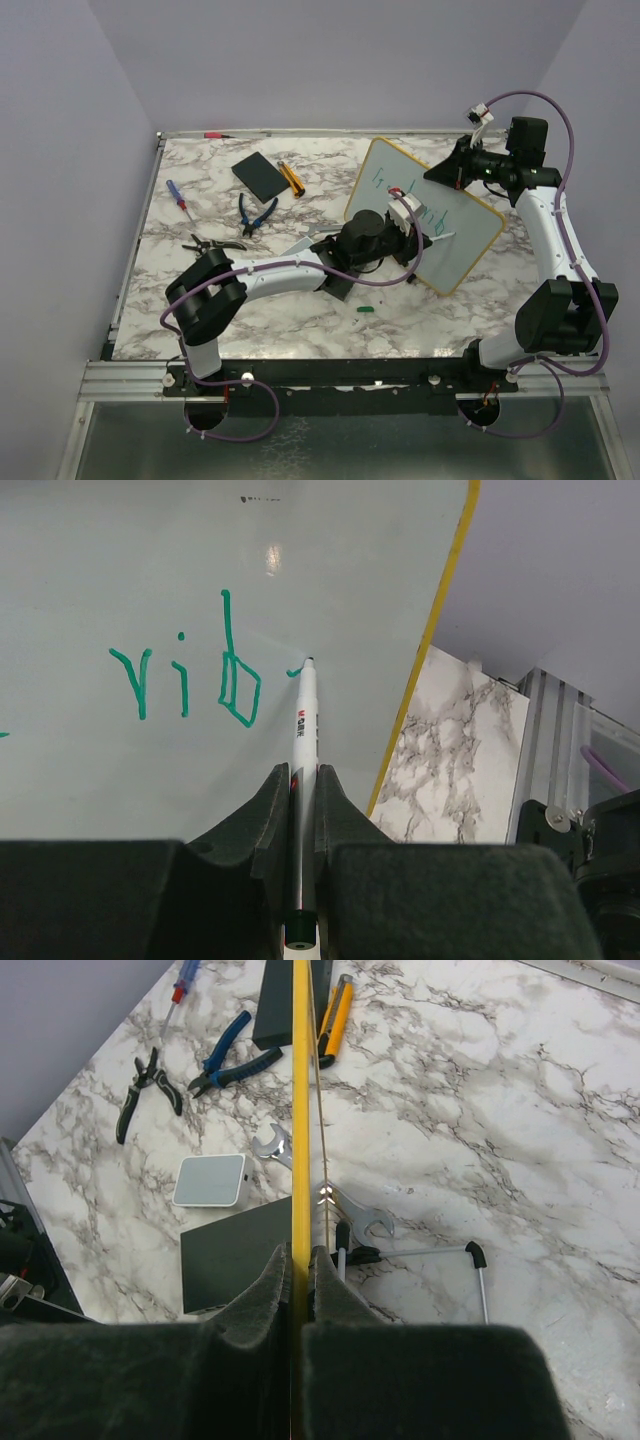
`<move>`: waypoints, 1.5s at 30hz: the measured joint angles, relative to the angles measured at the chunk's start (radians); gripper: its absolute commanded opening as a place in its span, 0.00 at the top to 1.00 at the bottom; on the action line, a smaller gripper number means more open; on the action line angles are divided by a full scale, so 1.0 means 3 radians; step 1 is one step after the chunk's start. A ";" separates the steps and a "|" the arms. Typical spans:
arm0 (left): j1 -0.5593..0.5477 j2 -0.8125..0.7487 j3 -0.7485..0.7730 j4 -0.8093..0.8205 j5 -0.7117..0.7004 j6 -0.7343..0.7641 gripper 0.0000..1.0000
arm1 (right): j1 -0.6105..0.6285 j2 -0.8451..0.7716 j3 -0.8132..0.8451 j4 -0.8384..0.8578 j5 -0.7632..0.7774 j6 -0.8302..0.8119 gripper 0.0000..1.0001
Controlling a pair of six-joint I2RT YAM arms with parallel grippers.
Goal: Write a sentence on the whiteboard
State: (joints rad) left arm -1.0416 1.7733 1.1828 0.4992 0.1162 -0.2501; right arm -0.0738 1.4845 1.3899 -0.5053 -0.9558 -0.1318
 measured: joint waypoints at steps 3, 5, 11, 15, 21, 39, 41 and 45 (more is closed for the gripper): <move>-0.0006 -0.0001 0.0000 0.0000 -0.0034 -0.0001 1.00 | 0.0000 0.0000 0.0000 0.0001 0.0000 0.0000 0.99; -0.0010 -0.0001 0.0000 0.0000 -0.0046 -0.0003 1.00 | 0.0000 0.0000 0.0000 0.0001 0.0000 0.0000 0.99; -0.0020 -0.0008 -0.0010 0.0003 -0.0092 -0.0017 1.00 | 0.0000 0.0000 0.0000 0.0001 0.0000 0.0000 0.99; -0.0017 -0.0037 -0.0046 0.0029 -0.0142 -0.0025 1.00 | 0.0000 0.0000 0.0000 0.0000 -0.0001 0.0000 0.99; 0.0000 -0.0070 -0.0103 0.0078 -0.0197 -0.0038 1.00 | 0.0000 0.0000 0.0000 0.0000 -0.0001 0.0000 0.99; 0.0003 -0.0072 -0.0292 0.0122 -0.0191 -0.0062 1.00 | 0.0000 0.0000 0.0000 0.0000 -0.0001 0.0000 0.99; 0.0003 -0.0072 -0.0292 0.0121 -0.0189 -0.0062 1.00 | 0.0000 0.0000 0.0000 0.0000 -0.0001 0.0000 0.99; 0.0003 -0.0072 -0.0292 0.0121 -0.0187 -0.0061 1.00 | 0.0000 0.0000 0.0000 0.0000 -0.0001 0.0000 0.99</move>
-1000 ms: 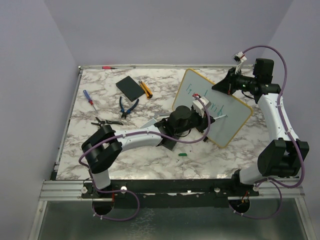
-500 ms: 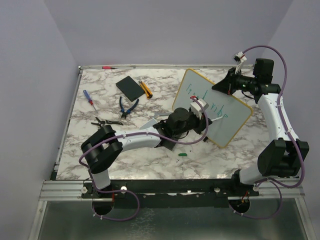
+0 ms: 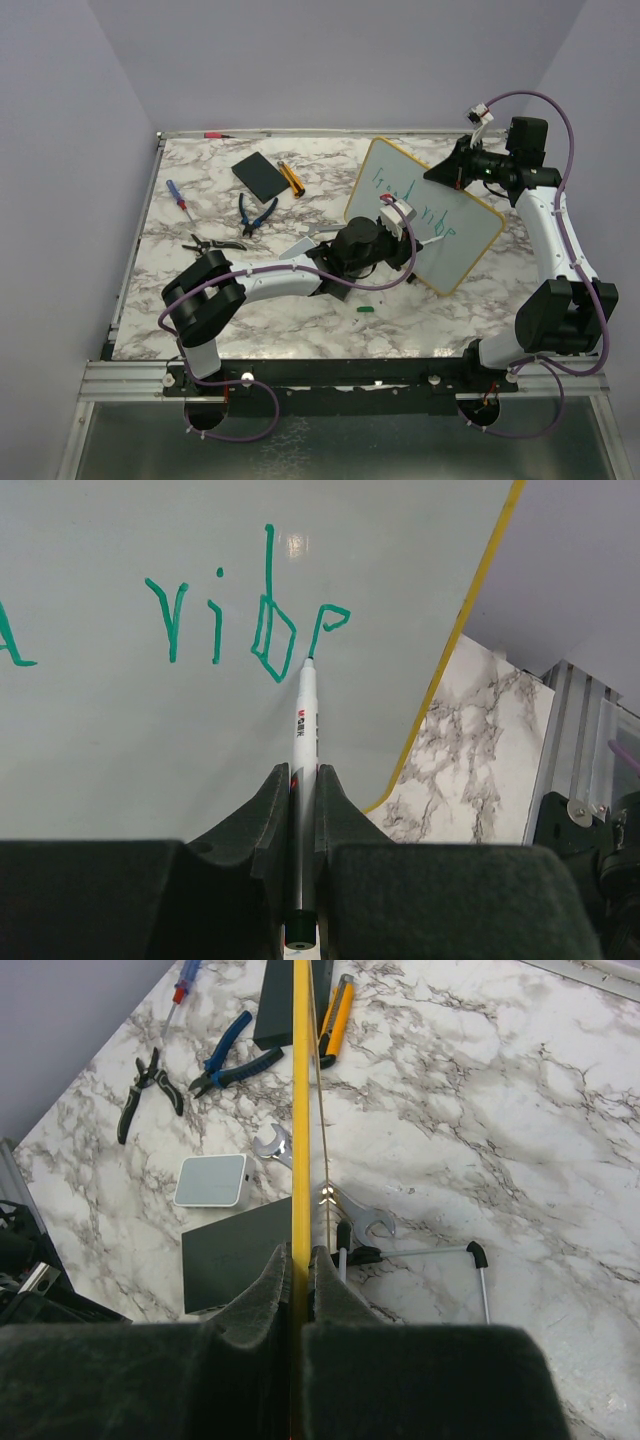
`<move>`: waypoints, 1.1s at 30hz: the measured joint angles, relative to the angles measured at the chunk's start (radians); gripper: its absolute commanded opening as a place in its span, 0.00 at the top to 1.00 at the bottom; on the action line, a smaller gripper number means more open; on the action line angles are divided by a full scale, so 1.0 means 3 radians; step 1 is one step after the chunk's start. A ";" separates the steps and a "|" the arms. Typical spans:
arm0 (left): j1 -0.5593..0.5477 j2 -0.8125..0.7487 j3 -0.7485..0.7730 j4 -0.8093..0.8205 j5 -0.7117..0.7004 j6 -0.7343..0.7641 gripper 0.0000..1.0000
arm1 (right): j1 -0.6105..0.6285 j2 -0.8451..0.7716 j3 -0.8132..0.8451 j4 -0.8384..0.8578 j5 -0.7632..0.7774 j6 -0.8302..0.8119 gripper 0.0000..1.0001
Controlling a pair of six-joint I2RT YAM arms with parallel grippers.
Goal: Write a sentence on the whiteboard
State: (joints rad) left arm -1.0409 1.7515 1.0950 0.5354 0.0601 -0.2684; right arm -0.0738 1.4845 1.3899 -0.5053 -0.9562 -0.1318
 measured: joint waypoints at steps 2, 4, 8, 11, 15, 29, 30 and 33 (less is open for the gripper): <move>0.0000 0.0000 0.0000 0.0000 0.0003 0.0000 1.00 | 0.0000 0.0000 0.0000 0.0000 0.0000 0.0000 0.99; 0.0000 0.0000 0.0000 0.0000 0.0008 0.0000 1.00 | 0.0000 0.0000 0.0000 0.0000 0.0000 0.0000 0.99; 0.0000 0.0000 0.0001 -0.0001 0.0013 0.0000 1.00 | 0.0000 0.0000 0.0000 0.0000 0.0000 0.0000 0.99; -0.0008 0.0000 0.0011 -0.0008 0.0014 0.0000 1.00 | 0.0000 0.0000 0.0000 0.0000 0.0000 0.0000 0.99; -0.0025 0.0000 0.0017 -0.0011 0.0019 0.0001 1.00 | 0.0000 0.0000 0.0000 -0.0001 -0.0001 0.0000 0.99; -0.0034 -0.0094 0.0029 -0.0034 0.0037 -0.0028 1.00 | 0.0001 0.0000 0.0000 -0.0003 -0.0003 0.0001 0.99; -0.0036 -0.0113 0.0029 -0.0036 0.0041 -0.0031 1.00 | 0.0001 0.0000 0.0000 -0.0003 -0.0003 0.0000 0.99; -0.0039 -0.0212 0.0029 -0.0034 0.0071 -0.0069 1.00 | 0.0001 -0.0001 0.0000 -0.0003 -0.0003 0.0001 0.99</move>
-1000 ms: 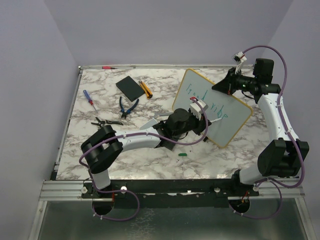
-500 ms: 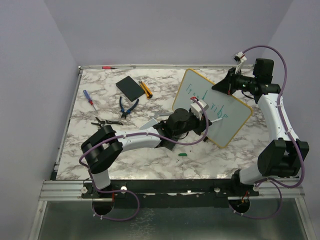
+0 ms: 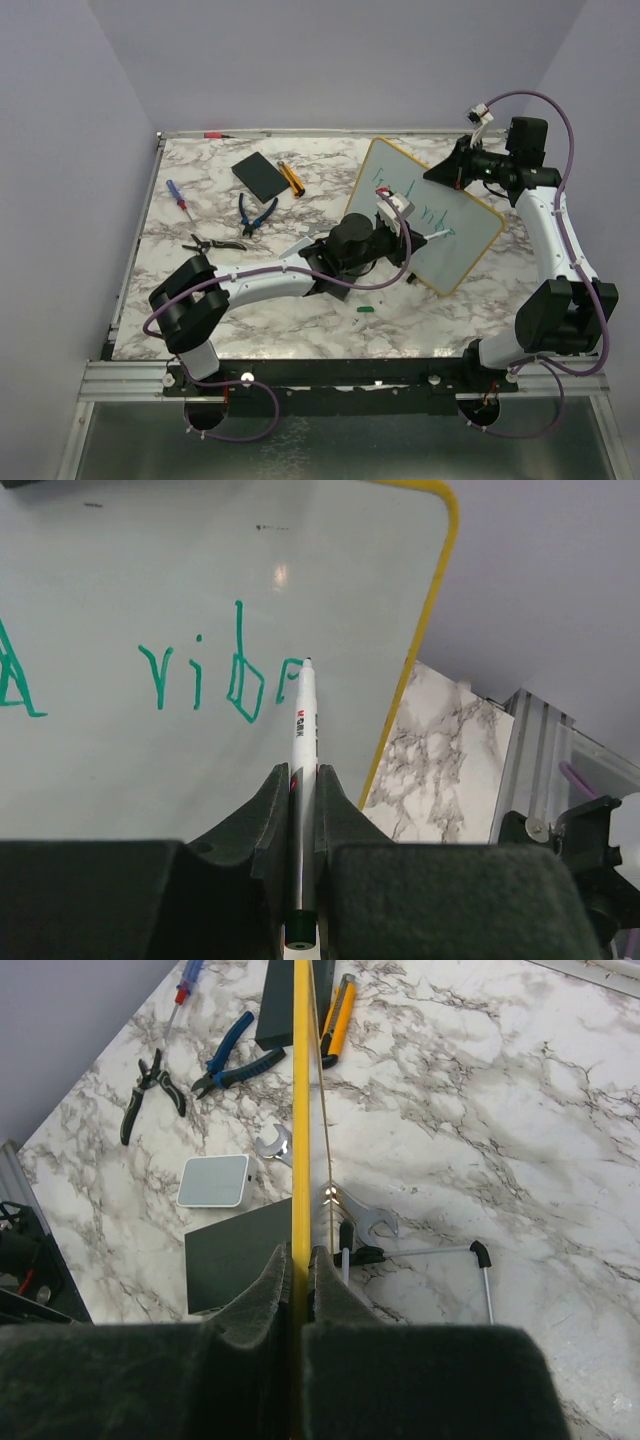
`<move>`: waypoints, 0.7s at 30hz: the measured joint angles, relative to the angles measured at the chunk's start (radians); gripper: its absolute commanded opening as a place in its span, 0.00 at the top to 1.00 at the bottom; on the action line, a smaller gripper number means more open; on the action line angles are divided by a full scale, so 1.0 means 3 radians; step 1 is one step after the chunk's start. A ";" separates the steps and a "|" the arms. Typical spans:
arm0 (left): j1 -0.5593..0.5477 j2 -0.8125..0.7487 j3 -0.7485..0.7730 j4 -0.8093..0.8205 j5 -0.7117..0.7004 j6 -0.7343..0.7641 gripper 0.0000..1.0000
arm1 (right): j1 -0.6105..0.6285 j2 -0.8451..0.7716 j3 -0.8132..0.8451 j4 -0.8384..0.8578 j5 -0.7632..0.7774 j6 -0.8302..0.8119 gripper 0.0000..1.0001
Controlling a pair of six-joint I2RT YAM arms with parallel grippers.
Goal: Write a sentence on the whiteboard
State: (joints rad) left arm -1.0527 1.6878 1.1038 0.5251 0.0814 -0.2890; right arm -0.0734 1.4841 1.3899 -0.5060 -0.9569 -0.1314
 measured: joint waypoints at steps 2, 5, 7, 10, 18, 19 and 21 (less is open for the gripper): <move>-0.0017 -0.0037 0.0000 0.0005 0.0013 -0.0010 1.00 | 0.0000 0.0001 0.0000 0.0000 0.0000 0.0000 0.99; -0.0060 -0.0036 0.0006 0.0000 0.0041 -0.0013 1.00 | 0.0000 0.0000 0.0000 0.0000 0.0000 0.0000 0.99; -0.0088 -0.0003 0.0052 -0.0014 0.0061 -0.0011 1.00 | 0.0000 0.0000 0.0000 0.0000 0.0000 0.0000 0.99; -0.0121 0.0064 0.0146 -0.0018 0.0072 -0.0009 1.00 | 0.0000 0.0000 0.0000 -0.0001 0.0000 0.0000 0.99; -0.0120 0.0072 0.0153 -0.0132 -0.0029 0.0008 1.00 | 0.0000 0.0000 0.0000 -0.0001 0.0000 0.0000 0.99; -0.0120 0.0072 0.0151 -0.0145 -0.0052 0.0008 1.00 | 0.0000 0.0000 0.0000 -0.0001 0.0000 0.0000 0.99; -0.0118 0.0072 0.0144 -0.0156 -0.0089 0.0008 1.00 | 0.0000 0.0000 0.0000 -0.0001 0.0000 0.0000 0.99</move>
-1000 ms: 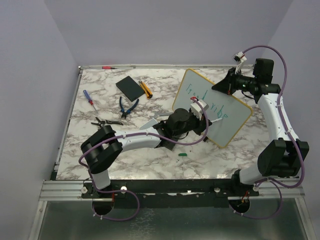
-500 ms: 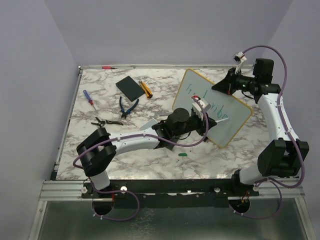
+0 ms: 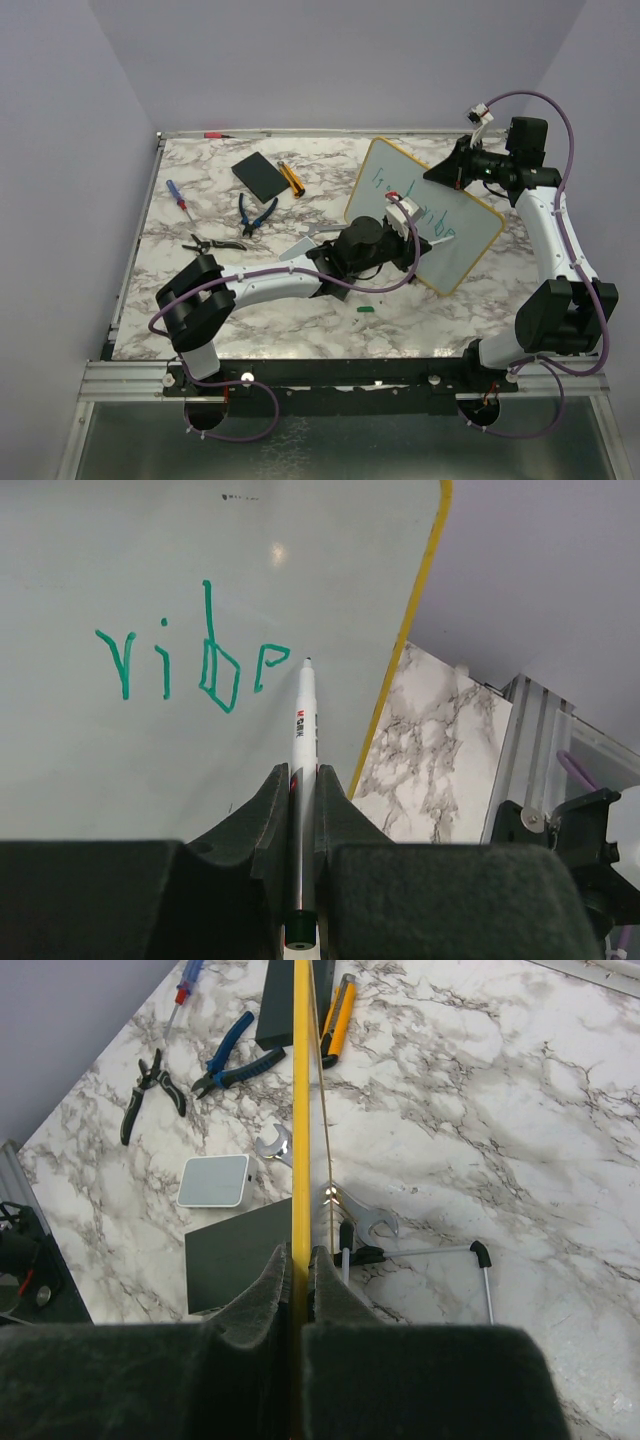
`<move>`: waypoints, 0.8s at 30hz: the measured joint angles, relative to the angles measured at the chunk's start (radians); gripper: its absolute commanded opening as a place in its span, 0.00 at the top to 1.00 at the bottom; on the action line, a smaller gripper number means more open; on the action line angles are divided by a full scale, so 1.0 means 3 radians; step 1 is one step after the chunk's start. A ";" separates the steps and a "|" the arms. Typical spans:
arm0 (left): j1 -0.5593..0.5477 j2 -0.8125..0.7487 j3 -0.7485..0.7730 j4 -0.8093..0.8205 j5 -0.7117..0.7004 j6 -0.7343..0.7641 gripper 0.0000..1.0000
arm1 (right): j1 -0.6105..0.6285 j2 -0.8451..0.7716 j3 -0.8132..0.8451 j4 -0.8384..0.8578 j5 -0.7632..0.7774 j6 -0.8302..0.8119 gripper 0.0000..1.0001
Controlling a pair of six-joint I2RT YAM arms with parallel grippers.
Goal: Write a sentence on the whiteboard
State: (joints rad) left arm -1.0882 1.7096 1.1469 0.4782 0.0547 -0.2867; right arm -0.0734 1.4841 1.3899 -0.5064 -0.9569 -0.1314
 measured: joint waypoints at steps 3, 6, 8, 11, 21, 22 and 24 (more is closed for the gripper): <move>0.0009 0.0000 -0.0022 -0.0015 -0.0031 0.0000 1.00 | 0.0000 -0.0001 0.0000 0.0000 0.0000 0.0000 0.99; 0.0023 0.0001 -0.0029 -0.0023 -0.0052 0.0003 1.00 | 0.0001 -0.0009 0.0000 -0.0010 -0.0001 0.0000 0.99; 0.0031 0.0005 -0.0029 -0.0023 -0.0066 0.0004 1.00 | 0.0004 -0.0013 0.0000 -0.0017 -0.0001 0.0000 0.99; 0.0031 0.0020 -0.0029 -0.0027 -0.0076 0.0010 1.00 | 0.0005 -0.0018 0.0000 -0.0028 0.0000 0.0000 0.99; 0.0031 0.0064 -0.0031 -0.0052 -0.0090 0.0019 1.00 | 0.0005 -0.0018 0.0000 -0.0029 0.0000 0.0000 0.99; 0.0031 0.0064 -0.0031 -0.0056 -0.0099 0.0024 1.00 | 0.0005 -0.0019 0.0000 -0.0029 0.0000 0.0000 0.99; 0.0029 0.0066 -0.0031 -0.0058 -0.0131 0.0034 1.00 | 0.0005 -0.0019 0.0000 -0.0029 -0.0001 0.0000 0.99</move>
State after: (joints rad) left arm -1.0794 1.7294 1.1378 0.4606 0.0154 -0.2764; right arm -0.0719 1.4784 1.3899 -0.5152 -0.9573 -0.1314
